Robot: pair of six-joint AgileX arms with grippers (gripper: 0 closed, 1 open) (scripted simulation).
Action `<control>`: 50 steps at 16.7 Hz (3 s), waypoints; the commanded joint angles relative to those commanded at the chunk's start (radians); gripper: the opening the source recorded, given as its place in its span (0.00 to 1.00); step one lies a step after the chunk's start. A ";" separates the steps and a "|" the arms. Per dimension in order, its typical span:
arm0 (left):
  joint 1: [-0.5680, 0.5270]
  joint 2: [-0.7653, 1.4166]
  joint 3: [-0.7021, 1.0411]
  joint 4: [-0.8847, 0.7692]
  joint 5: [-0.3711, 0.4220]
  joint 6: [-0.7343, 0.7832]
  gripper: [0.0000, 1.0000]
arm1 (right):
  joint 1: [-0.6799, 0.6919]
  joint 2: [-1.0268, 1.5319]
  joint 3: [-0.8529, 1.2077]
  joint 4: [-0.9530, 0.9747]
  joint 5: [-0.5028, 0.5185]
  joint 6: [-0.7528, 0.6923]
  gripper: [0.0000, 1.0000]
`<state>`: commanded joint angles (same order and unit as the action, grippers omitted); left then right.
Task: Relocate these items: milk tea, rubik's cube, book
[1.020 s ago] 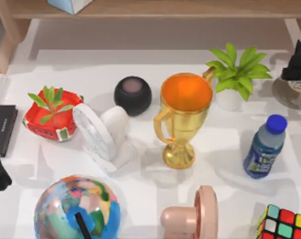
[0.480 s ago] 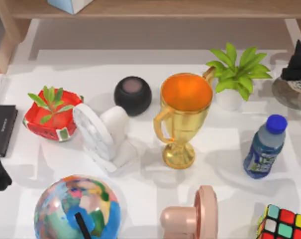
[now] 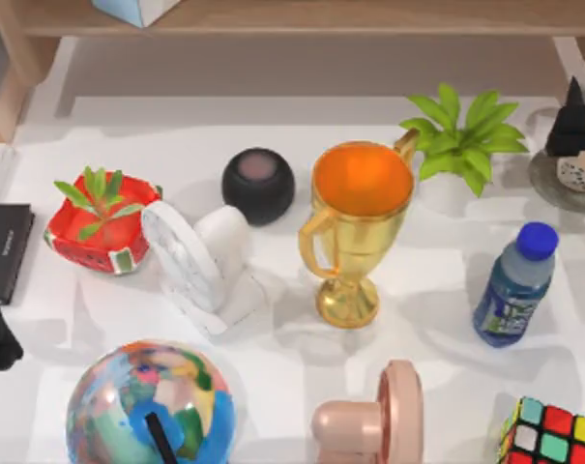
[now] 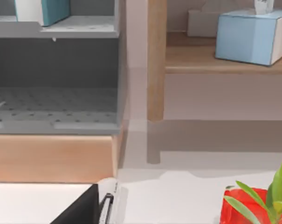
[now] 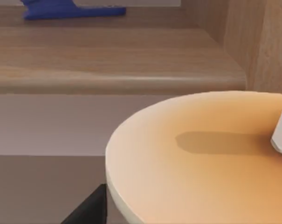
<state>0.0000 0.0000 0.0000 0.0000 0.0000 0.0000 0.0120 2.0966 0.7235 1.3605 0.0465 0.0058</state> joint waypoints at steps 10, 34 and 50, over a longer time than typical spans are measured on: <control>0.000 0.000 0.000 0.000 0.000 0.000 1.00 | -0.016 -0.048 -0.069 0.044 0.005 0.002 1.00; 0.000 0.000 0.000 0.000 0.000 0.000 1.00 | 0.001 -0.332 -0.180 -0.151 0.002 0.002 1.00; 0.000 0.000 0.000 0.000 0.000 0.000 1.00 | 0.448 -0.829 0.162 -1.426 -0.153 0.731 1.00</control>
<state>0.0000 0.0000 0.0000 0.0000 0.0000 0.0000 0.4603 1.2676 0.8851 -0.0654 -0.1069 0.7373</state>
